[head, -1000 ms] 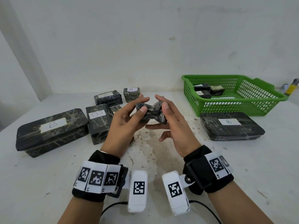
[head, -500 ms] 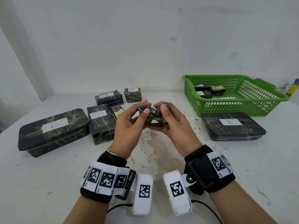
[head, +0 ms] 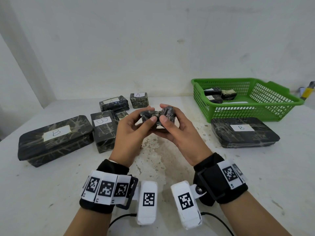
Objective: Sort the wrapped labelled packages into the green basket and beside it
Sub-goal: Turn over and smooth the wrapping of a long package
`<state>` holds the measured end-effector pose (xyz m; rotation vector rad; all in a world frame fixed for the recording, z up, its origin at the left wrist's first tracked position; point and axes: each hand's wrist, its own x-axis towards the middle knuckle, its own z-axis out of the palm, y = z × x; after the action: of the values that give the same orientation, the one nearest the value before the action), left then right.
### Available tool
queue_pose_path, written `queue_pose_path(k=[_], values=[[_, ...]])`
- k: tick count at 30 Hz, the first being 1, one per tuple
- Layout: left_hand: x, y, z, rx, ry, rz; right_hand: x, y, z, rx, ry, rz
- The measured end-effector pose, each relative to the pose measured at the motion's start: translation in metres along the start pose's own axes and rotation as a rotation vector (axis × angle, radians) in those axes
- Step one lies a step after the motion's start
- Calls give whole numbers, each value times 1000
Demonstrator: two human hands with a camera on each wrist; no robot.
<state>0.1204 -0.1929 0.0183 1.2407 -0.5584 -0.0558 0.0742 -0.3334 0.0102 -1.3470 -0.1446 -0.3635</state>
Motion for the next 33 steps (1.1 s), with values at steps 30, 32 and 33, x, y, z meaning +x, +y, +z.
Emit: queue_pose_path(k=[30,32,33], values=[[1,0,-3,43,-18,-13,-2,-2,0,-45,56,-22],[2,-2,-2,59,-21,-25,-2,-2,0,-65,62,3],[2,-2,-1,64,-27,-32,-2,-2,0,-79,72,10]])
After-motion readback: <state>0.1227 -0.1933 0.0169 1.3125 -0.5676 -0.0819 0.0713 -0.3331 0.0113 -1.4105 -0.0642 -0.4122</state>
